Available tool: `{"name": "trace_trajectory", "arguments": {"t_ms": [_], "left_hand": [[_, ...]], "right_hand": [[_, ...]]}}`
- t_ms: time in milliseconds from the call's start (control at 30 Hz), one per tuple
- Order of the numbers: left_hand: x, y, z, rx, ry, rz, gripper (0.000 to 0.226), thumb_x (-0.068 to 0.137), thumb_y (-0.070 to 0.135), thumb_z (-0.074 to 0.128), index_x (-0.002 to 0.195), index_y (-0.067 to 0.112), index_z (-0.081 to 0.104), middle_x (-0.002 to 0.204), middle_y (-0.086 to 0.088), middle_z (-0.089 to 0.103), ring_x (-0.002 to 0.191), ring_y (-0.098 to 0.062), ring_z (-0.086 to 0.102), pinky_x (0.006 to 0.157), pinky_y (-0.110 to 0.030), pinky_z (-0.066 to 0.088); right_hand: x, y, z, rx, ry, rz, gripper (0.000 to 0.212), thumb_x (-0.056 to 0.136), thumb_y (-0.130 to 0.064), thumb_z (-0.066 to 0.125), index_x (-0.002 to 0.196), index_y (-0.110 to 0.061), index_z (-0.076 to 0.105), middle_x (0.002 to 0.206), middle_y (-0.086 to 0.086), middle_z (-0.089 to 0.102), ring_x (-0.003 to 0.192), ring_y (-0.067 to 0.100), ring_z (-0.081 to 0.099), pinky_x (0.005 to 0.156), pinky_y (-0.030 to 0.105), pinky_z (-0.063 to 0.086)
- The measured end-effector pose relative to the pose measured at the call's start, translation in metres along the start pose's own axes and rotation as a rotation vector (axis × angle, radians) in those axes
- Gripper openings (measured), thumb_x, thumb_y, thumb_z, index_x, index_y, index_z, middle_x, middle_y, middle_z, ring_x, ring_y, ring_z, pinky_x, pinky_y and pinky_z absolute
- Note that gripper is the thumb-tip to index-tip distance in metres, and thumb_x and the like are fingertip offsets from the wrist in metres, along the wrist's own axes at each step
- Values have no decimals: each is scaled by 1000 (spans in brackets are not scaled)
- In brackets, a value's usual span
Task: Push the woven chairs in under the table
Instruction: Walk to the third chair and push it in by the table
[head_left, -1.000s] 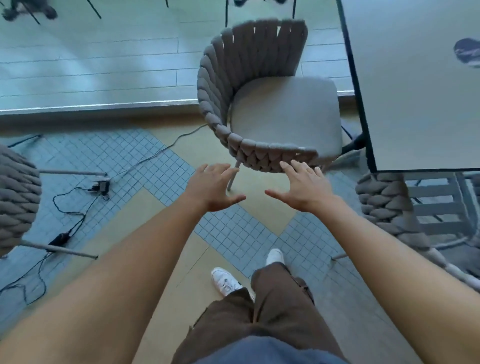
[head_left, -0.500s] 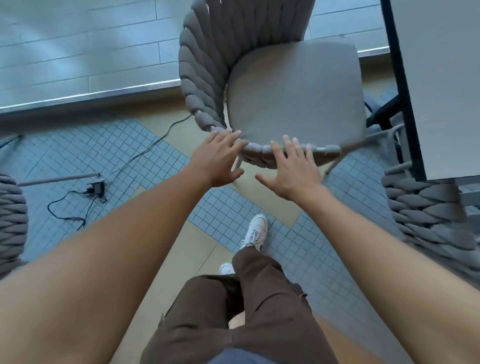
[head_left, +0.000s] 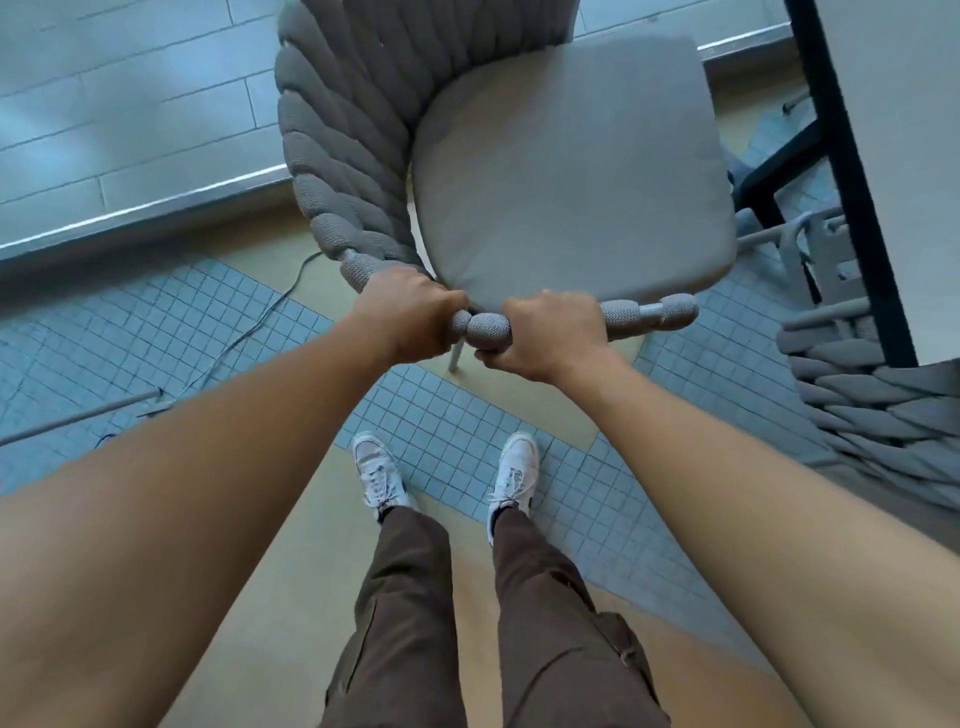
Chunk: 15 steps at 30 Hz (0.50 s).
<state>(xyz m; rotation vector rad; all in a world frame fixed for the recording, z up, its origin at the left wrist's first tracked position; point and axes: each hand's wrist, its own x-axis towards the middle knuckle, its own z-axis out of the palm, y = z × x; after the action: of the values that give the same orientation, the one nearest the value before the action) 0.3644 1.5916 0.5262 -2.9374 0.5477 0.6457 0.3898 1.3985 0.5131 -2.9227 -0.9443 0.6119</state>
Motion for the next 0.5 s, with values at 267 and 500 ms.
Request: {"name": "trace_trajectory", "arguments": {"t_ms": [267, 500], "left_hand": [[4, -1, 5, -40, 114, 25, 17, 83, 37, 59, 87, 21, 65, 70, -7, 68, 65, -35, 65, 55, -32, 33], [8, 2, 7, -56, 95, 20, 20, 87, 37, 58, 100, 22, 63, 84, -6, 71, 79, -34, 67, 58, -33, 35]], "right_hand": [[6, 5, -1, -39, 1, -5, 58, 71, -80, 54, 96, -30, 71, 86, 0, 72, 76, 31, 69, 61, 32, 36], [1, 5, -9, -45, -5, 79, 51, 70, -76, 60, 89, -30, 68, 84, -3, 72, 76, 28, 68, 61, 32, 34]]}}
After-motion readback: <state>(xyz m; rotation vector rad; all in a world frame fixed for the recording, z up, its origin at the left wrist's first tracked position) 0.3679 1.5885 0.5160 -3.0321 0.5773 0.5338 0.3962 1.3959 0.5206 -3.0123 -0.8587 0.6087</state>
